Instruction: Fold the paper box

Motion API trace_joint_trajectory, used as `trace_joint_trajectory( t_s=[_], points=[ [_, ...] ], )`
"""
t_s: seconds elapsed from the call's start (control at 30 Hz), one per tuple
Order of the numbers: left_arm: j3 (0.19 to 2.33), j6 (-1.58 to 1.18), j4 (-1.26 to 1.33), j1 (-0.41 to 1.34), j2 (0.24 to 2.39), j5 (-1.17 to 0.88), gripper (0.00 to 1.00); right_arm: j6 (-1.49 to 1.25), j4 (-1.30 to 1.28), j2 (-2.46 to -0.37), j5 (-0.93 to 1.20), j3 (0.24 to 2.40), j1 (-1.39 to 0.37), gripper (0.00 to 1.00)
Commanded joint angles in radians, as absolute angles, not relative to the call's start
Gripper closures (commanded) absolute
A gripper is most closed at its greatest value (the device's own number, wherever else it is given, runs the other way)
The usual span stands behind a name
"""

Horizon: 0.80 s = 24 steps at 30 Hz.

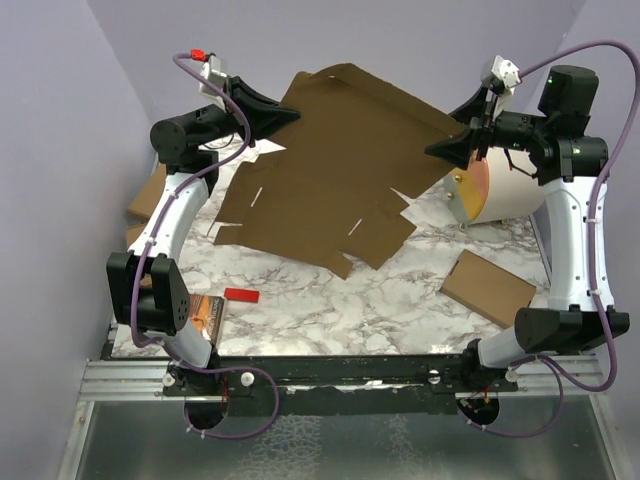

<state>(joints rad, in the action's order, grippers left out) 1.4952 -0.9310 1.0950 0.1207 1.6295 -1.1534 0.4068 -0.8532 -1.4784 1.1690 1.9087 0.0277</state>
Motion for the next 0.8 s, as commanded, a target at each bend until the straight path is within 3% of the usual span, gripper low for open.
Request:
trace_joint_trajectory(
  t_s=[0.0, 0.47, 0.77],
  points=[
    [1.484, -1.045, 1.258, 0.121, 1.621, -1.161, 1.0, 0.35, -0.794, -1.484, 1.208, 1.898, 0.04, 0.34],
    [1.481, -1.059, 1.269, 0.116, 1.6, -1.169, 1.0, 0.301, -0.674, -1.485, 1.362, 1.82, 0.179, 0.26],
    [1.483, -1.076, 1.281, 0.117, 1.6, -1.165, 1.0, 0.271, -0.611, -1.476, 1.49, 1.768, 0.179, 0.36]
  ],
)
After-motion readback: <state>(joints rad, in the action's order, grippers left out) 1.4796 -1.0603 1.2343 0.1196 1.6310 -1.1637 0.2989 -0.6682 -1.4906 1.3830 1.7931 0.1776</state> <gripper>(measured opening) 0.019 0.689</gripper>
